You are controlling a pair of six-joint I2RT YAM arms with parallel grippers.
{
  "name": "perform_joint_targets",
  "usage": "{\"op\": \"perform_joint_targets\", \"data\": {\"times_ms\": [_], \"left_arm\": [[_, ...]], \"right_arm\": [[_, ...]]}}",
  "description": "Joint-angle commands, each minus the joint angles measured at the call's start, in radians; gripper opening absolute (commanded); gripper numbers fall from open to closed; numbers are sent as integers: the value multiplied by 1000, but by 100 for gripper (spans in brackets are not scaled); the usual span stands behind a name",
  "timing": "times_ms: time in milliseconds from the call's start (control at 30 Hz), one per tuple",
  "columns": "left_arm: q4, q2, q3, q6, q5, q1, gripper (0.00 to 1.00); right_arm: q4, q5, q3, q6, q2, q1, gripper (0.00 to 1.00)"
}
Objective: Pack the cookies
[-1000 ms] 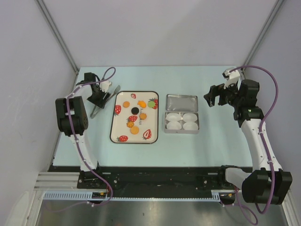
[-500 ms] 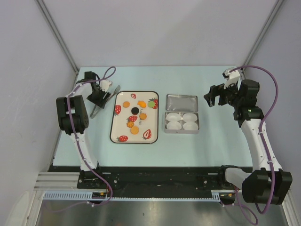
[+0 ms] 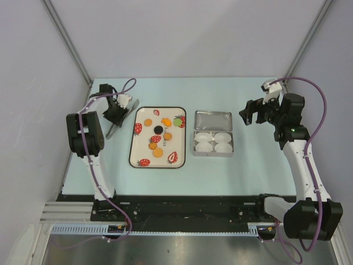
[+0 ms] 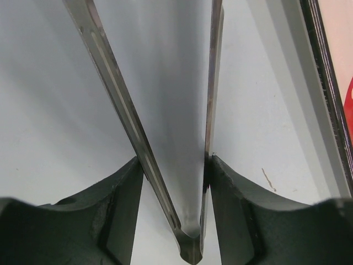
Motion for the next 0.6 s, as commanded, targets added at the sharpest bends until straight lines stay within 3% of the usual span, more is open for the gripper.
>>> {"op": "perform_joint_targets", "data": {"times_ms": [0,300,567], "left_arm": [[-56,14,-19,7,45,3,54],[-53,-92,-32,-91,210,3,52],[-10,-169,-42,-171,261,3,50]], "right_arm": [[17,4,0,-14,-27,5,100],[18,4,0,-14,-24,5,100],[18,3,1,-14,-21,5,100]]}}
